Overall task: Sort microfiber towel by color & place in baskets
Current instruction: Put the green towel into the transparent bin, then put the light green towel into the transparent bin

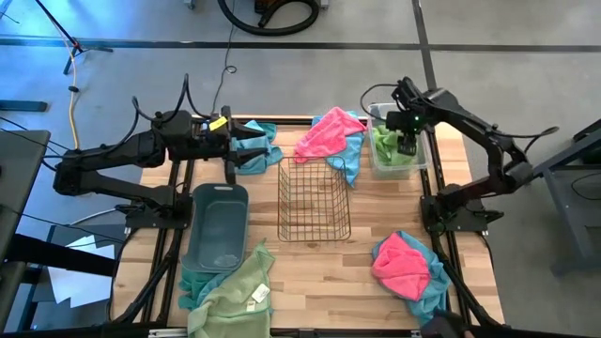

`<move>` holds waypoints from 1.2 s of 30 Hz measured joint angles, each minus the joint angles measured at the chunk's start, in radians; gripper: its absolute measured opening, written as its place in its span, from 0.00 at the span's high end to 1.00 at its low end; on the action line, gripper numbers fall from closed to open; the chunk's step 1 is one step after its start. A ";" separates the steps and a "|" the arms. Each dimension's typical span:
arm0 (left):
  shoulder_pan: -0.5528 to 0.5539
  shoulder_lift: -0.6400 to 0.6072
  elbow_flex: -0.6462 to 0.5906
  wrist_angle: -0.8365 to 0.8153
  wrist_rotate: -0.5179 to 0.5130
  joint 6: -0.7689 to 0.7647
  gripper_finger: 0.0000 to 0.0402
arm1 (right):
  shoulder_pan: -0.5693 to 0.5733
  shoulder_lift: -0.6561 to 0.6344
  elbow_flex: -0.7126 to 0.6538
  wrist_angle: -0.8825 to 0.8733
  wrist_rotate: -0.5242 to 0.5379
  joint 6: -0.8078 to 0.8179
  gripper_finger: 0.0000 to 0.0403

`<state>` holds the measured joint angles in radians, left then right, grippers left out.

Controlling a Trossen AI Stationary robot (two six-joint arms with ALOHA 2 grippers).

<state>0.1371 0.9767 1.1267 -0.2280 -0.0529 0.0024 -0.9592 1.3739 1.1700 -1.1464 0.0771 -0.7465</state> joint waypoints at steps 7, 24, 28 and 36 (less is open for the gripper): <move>0.000 -0.032 0.000 -0.016 0.000 0.002 0.53 | 0.000 0.001 0.128 -0.090 -0.022 0.035 0.46; -0.002 -0.133 0.000 -0.116 0.081 -0.059 0.53 | 0.025 -0.001 0.323 -0.173 -0.397 0.323 0.69; -0.029 -0.134 0.000 -0.131 0.096 -0.071 0.53 | 0.132 -0.016 0.321 -0.115 -0.505 0.415 0.95; -0.082 -0.134 0.000 -0.124 0.096 -0.036 0.53 | 0.442 -0.064 0.321 0.156 -0.479 0.620 0.99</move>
<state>0.0554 0.8425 1.1267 -0.3525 0.0433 -0.0331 -0.5171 1.3095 1.4910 -0.9903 -0.4022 -0.1262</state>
